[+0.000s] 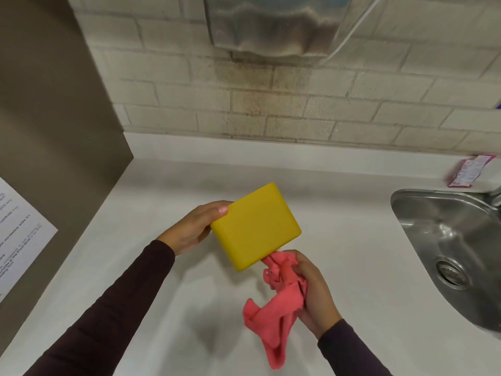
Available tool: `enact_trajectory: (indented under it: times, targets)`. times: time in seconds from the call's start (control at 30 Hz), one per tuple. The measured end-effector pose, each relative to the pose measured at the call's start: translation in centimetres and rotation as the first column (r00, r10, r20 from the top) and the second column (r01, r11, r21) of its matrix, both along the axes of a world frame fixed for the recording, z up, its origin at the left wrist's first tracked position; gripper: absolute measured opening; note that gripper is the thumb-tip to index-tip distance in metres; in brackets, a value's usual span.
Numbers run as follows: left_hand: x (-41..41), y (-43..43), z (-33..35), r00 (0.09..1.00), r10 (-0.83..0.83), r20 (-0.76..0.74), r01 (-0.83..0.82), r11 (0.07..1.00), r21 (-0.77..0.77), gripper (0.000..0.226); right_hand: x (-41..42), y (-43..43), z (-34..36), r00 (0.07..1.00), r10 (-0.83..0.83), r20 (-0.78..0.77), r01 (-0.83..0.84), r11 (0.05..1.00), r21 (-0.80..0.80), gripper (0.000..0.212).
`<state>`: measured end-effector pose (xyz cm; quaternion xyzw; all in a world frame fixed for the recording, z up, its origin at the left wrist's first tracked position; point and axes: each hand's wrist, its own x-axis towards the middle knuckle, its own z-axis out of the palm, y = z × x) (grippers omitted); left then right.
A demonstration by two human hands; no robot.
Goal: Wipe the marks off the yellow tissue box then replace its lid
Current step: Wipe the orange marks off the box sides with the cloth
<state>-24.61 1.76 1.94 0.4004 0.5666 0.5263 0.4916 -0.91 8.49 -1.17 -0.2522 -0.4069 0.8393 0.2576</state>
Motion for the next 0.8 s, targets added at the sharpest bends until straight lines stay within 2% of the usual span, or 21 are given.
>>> enact_trajectory:
  times: [0.1,0.2,0.3,0.37,0.4,0.5,0.57,0.63,0.73,0.8]
  targets:
    - [-0.8,-1.3,0.5,0.988,-0.150,0.037,0.152,0.987,-0.061,0.068,-0.3,-0.3,0.2,0.998,0.061,0.004,-0.061,0.995,0.083,0.015]
    - [-1.9,-2.6,2.0,0.953,-0.301,-0.013,0.296,0.943,-0.156,0.058,-0.2,-0.5,-0.2,0.991,0.087,0.102,-0.105,0.977,0.188,0.017]
    - [-1.8,-3.3,3.5,0.940,-0.335,-0.064,0.312,0.920,-0.238,0.052,-0.7,-1.2,-0.5,0.973,0.103,0.205,-0.161,0.945,0.285,0.026]
    - [-0.9,-3.6,4.1,0.964,-0.253,-0.080,0.222,0.934,-0.281,0.038,-1.2,-1.9,-0.4,0.959,0.090,0.269,-0.182,0.922,0.341,0.026]
    - [-0.1,-3.7,4.1,0.976,-0.182,-0.117,0.141,0.944,-0.299,0.038,-1.4,-2.2,-0.4,0.950,0.084,0.300,-0.196,0.909,0.367,0.026]
    - [2.2,-3.5,2.8,0.946,0.108,-0.306,-0.198,0.939,-0.283,0.059,-2.0,-3.1,-0.4,0.923,0.098,0.372,-0.257,0.877,0.405,0.025]
    - [3.3,-3.6,1.4,0.905,0.302,-0.301,-0.370,0.906,-0.204,0.062,-2.2,-3.7,-0.5,0.907,0.131,0.401,-0.298,0.871,0.390,0.016]
    - [3.6,-4.1,0.0,0.893,0.398,-0.210,-0.432,0.889,-0.154,0.057,-2.1,-4.0,-0.9,0.892,0.178,0.415,-0.338,0.873,0.352,0.016]
    - [3.4,-4.7,-2.2,0.906,0.398,-0.144,-0.416,0.900,-0.130,0.049,-1.1,-3.6,-1.2,0.868,0.205,0.452,-0.373,0.869,0.324,0.023]
    - [3.1,-5.1,-3.4,0.917,0.383,-0.112,-0.395,0.912,-0.113,0.045,-0.1,-2.5,-0.5,0.886,0.154,0.436,-0.305,0.903,0.301,0.028]
